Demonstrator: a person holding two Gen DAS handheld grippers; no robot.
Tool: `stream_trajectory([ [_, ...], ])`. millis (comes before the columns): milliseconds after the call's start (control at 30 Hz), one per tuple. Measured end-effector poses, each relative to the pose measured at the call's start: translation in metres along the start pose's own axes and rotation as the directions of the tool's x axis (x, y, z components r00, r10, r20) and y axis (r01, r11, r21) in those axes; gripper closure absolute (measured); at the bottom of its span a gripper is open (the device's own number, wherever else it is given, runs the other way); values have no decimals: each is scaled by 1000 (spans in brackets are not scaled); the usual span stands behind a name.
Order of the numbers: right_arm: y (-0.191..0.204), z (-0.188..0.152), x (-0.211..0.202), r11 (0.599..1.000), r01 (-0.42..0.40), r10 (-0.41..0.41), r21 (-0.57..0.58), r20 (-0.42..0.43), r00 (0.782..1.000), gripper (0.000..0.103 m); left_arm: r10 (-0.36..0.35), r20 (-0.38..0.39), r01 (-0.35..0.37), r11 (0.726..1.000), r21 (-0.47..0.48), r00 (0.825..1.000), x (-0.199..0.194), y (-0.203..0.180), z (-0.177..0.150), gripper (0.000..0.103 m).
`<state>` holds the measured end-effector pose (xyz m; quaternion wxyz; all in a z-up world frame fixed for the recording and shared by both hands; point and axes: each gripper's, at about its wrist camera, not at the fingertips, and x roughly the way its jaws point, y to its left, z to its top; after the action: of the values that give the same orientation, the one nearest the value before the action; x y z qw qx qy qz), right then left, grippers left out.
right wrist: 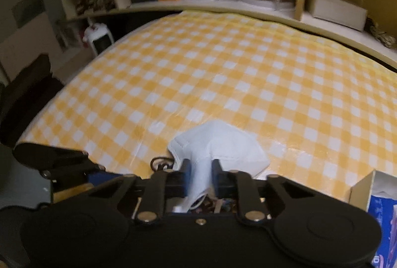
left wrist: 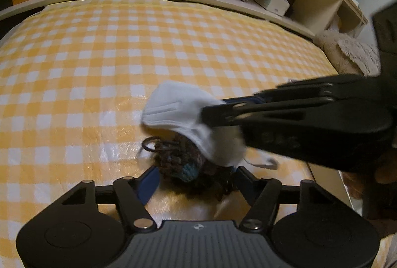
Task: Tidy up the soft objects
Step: 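Grasp the white mask with the right gripper while the left grasps the crocheted yarn pouch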
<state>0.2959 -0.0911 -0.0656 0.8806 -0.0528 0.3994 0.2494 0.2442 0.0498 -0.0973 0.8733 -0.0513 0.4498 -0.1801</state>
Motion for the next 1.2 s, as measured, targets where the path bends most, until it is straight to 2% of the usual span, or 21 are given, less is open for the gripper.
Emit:
stream_trajectory([
  [67, -2, -1, -5, 1000, 8, -8, 6, 24, 1000, 98, 2, 16, -1, 1000, -18, 1000, 0, 1, 0, 40],
  [133, -4, -1, -11, 1000, 14, -14, 4, 45, 999, 99, 6, 30, -5, 1000, -28, 1000, 0, 0, 1, 47],
  [367, -8, 0, -38, 999, 5, -10, 34, 123, 992, 99, 9, 14, -9, 999, -48, 1000, 11, -9, 2, 61],
  [400, -8, -1, -41, 999, 8, -13, 36, 130, 991, 99, 9, 11, -8, 998, -56, 1000, 12, -10, 2, 67],
  [433, -9, -2, -45, 999, 11, -16, 40, 137, 990, 99, 7, 11, -6, 998, -64, 1000, 12, -10, 2, 83],
  [500, -11, -3, -51, 999, 18, -26, 49, 149, 989, 99, 6, 12, -5, 997, -82, 1000, 11, -10, 2, 100],
  [567, -15, -6, -57, 998, 32, -41, 60, 159, 986, 99, 9, 3, -9, 994, -106, 1000, 11, -9, 2, 100],
  [600, -17, -7, -60, 997, 34, -44, 64, 163, 986, 99, 16, 1, -16, 994, -110, 1000, 10, -8, 2, 99],
  [667, -20, -9, -65, 996, 41, -53, 73, 168, 984, 99, 39, -9, -40, 993, -108, 999, 9, -7, 2, 82],
  [733, -24, -12, -72, 995, 49, -64, 84, 179, 982, 99, 59, -11, -60, 991, -119, 998, 7, -7, 1, 24],
  [767, -25, -13, -75, 995, 53, -69, 90, 186, 980, 99, 65, -10, -66, 990, -124, 998, 5, -7, 1, 16],
  [800, -27, -15, -78, 994, 56, -74, 97, 192, 979, 99, 66, 1, -65, 991, -121, 998, 3, -9, 0, 12],
  [867, -32, -17, -84, 992, 60, -83, 114, 207, 975, 99, 47, 45, -43, 995, -92, 998, -1, -16, 1, 12],
  [1033, -42, -27, -95, 989, 64, -91, 132, 218, 972, 99, 34, 67, -30, 998, -62, 997, 14, -29, 4, 12],
  [1200, -54, -38, -92, 985, 70, -102, 157, 206, 973, 99, 33, 91, -22, 992, -121, 995, 35, -27, 9, 12],
])
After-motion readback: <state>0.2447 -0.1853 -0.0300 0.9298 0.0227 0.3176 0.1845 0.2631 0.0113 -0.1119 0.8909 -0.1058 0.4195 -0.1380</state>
